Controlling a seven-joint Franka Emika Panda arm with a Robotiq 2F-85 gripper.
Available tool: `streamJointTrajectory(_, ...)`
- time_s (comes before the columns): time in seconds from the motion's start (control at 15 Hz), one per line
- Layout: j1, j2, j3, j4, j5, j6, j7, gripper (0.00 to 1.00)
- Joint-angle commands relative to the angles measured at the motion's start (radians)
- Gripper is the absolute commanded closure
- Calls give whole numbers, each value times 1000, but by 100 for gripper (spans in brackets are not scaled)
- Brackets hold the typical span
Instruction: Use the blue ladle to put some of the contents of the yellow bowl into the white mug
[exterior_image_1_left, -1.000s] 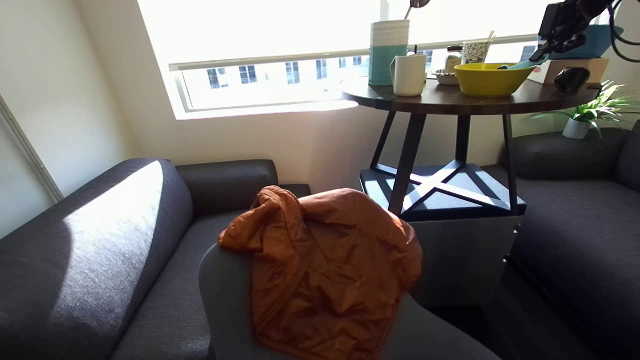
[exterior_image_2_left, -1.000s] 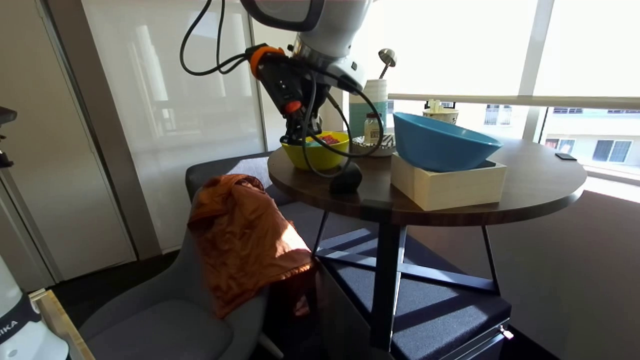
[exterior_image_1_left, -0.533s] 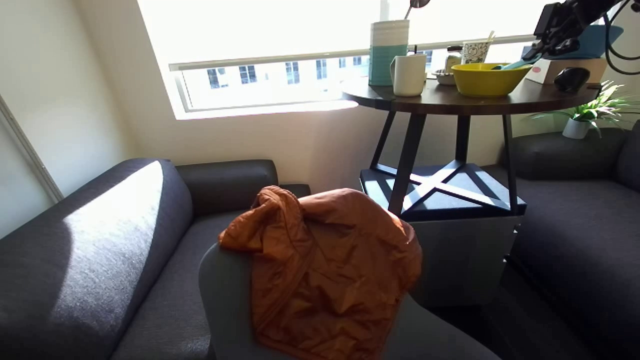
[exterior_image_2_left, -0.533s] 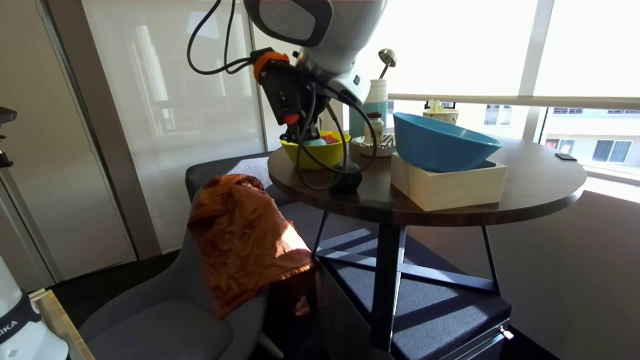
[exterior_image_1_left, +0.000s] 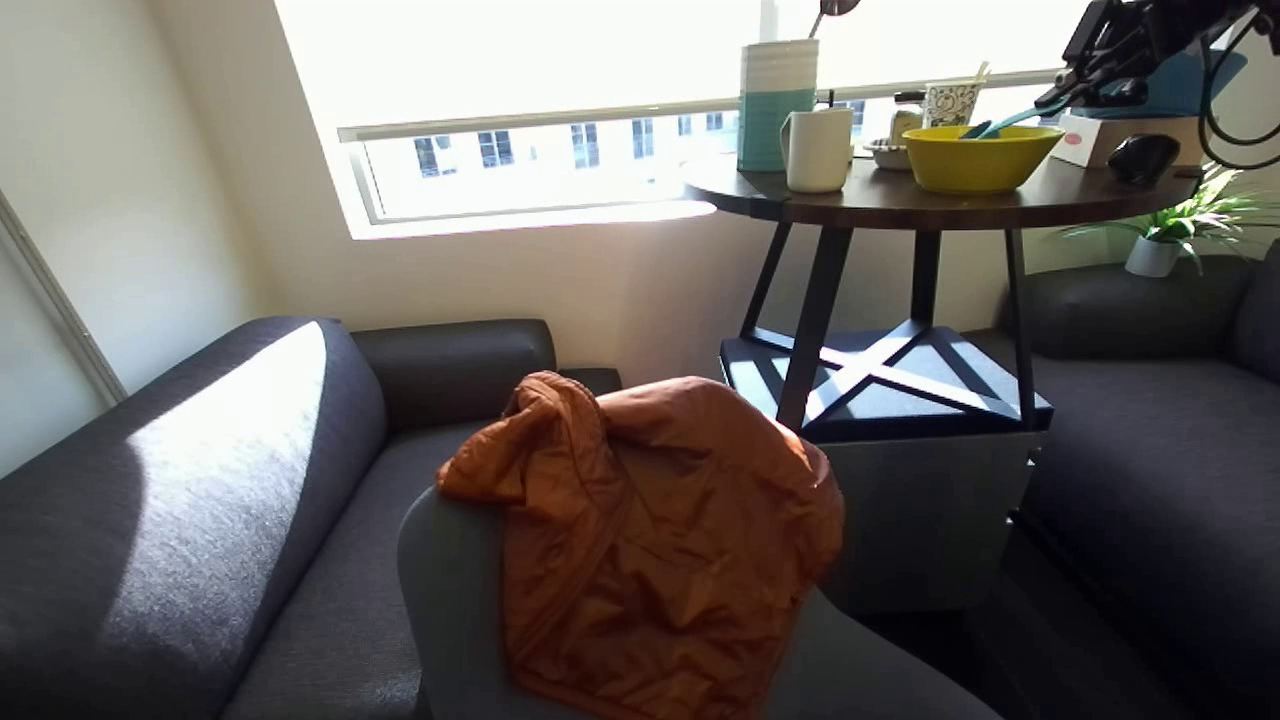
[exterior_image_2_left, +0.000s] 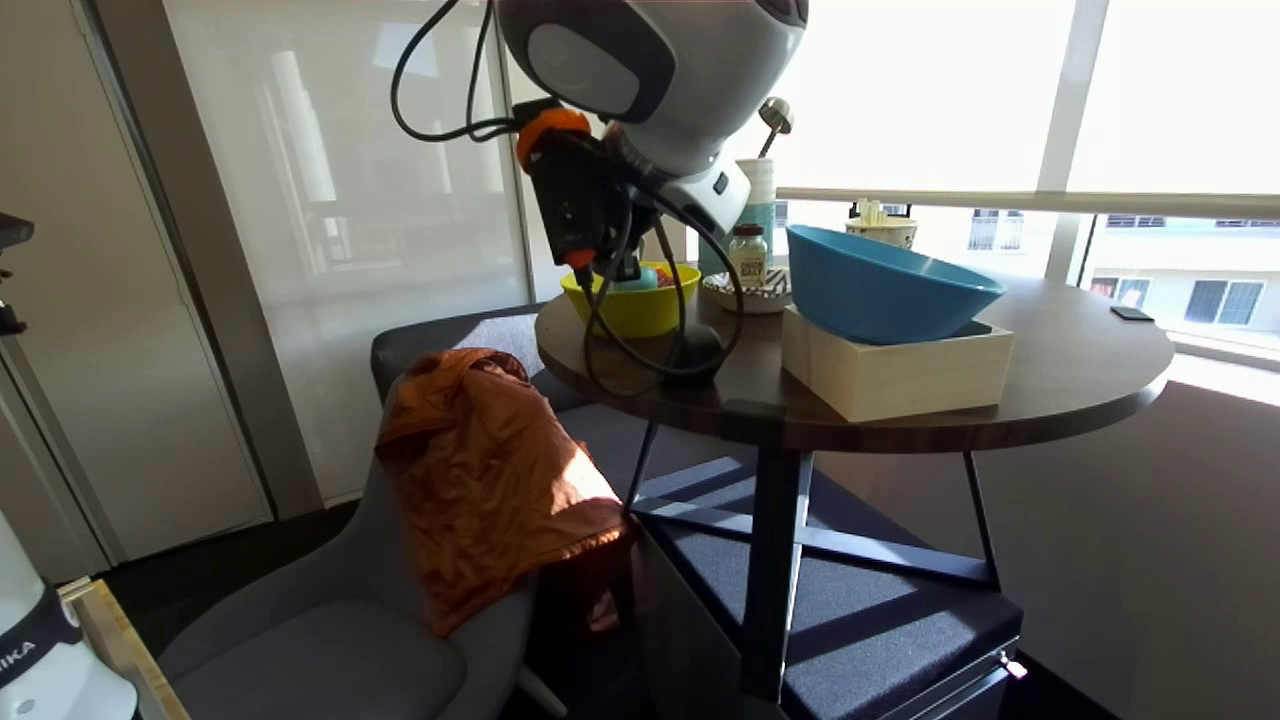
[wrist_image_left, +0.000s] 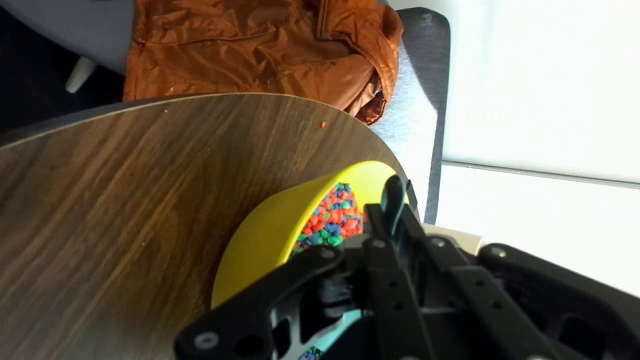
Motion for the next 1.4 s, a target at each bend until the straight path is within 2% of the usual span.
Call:
streamJointTrajectory(0.0,-21,25,-6,35,74,-59,7,98)
streamJointTrajectory(0.87,-55,-3,-38,39,301,-242,-59,98)
streamJointTrajectory(1.07,-44,-24,-39,31,361,-228,-58,98)
streamJointTrajectory(1.33,-19,-60,-34,28,388,-194,-42,98)
